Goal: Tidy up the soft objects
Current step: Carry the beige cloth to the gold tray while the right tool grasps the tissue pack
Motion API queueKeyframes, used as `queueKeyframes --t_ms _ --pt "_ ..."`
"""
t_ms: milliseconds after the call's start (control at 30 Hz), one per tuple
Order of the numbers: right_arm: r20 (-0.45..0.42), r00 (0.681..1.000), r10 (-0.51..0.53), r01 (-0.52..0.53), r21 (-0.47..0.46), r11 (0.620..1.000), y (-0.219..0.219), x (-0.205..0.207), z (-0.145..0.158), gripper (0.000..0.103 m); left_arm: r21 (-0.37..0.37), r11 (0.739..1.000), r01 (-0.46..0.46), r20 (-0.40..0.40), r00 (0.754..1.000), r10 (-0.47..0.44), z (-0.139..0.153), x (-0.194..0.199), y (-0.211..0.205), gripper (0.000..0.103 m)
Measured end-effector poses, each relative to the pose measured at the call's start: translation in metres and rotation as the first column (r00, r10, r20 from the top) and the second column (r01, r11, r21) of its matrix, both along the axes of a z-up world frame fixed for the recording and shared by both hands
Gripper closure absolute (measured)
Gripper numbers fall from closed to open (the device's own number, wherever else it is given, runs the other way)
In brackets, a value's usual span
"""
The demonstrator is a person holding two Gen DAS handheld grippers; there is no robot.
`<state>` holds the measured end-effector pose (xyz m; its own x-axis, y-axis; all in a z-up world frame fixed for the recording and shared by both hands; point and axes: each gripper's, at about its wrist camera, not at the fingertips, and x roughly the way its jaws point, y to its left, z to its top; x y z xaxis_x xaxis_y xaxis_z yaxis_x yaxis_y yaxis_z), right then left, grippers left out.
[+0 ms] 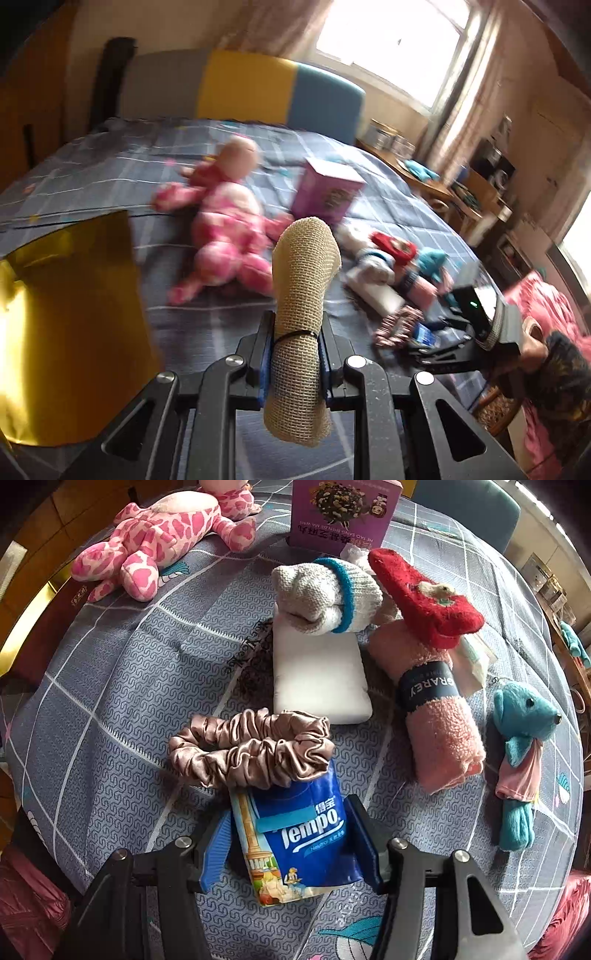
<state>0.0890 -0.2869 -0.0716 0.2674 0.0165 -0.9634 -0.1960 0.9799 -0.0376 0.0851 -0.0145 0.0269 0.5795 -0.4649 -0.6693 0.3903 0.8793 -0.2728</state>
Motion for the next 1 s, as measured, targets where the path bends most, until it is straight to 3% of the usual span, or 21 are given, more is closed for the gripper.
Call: queueKeyframes --t_ms 100,167,333,400,533,667,867,1000 --pt "-0.007 1.0 -0.026 0.026 0.033 0.999 -0.011 0.003 -0.003 0.044 0.02 0.99 -0.138 0.003 0.99 0.138 0.003 0.008 0.05 0.082" --pt "-0.005 0.999 -0.031 0.032 0.032 0.999 -0.013 0.003 -0.003 0.044 0.044 0.969 -0.242 -0.013 0.97 0.242 0.001 0.017 0.086 0.082" --pt "-0.006 0.999 -0.046 0.046 0.031 0.998 -0.014 0.006 -0.005 0.044 0.088 0.92 -0.383 -0.046 0.921 0.387 -0.011 0.047 0.147 0.082" --pt "-0.004 0.998 -0.056 0.056 0.034 0.998 -0.014 0.005 -0.004 0.044 0.069 0.911 -0.407 -0.079 0.908 0.411 -0.018 0.064 0.163 0.082" --pt "0.003 0.997 -0.072 0.072 0.032 0.997 -0.01 0.002 -0.007 0.044 0.035 0.892 -0.451 -0.191 0.873 0.449 -0.038 0.097 0.168 0.082" --pt "0.017 0.996 -0.084 0.084 0.025 0.996 -0.009 -0.002 -0.006 0.045 0.05 0.883 -0.467 -0.236 0.853 0.465 -0.06 0.121 0.16 0.081" --pt "0.035 0.994 -0.1 0.099 0.023 0.995 -0.007 -0.009 -0.005 0.045 0.106 0.853 -0.511 -0.293 0.804 0.518 -0.087 0.144 0.15 0.08" --pt "0.048 0.993 -0.106 0.104 0.025 0.994 -0.005 -0.014 -0.005 0.046 0.147 0.826 -0.544 -0.287 0.776 0.562 -0.096 0.154 0.152 0.065"
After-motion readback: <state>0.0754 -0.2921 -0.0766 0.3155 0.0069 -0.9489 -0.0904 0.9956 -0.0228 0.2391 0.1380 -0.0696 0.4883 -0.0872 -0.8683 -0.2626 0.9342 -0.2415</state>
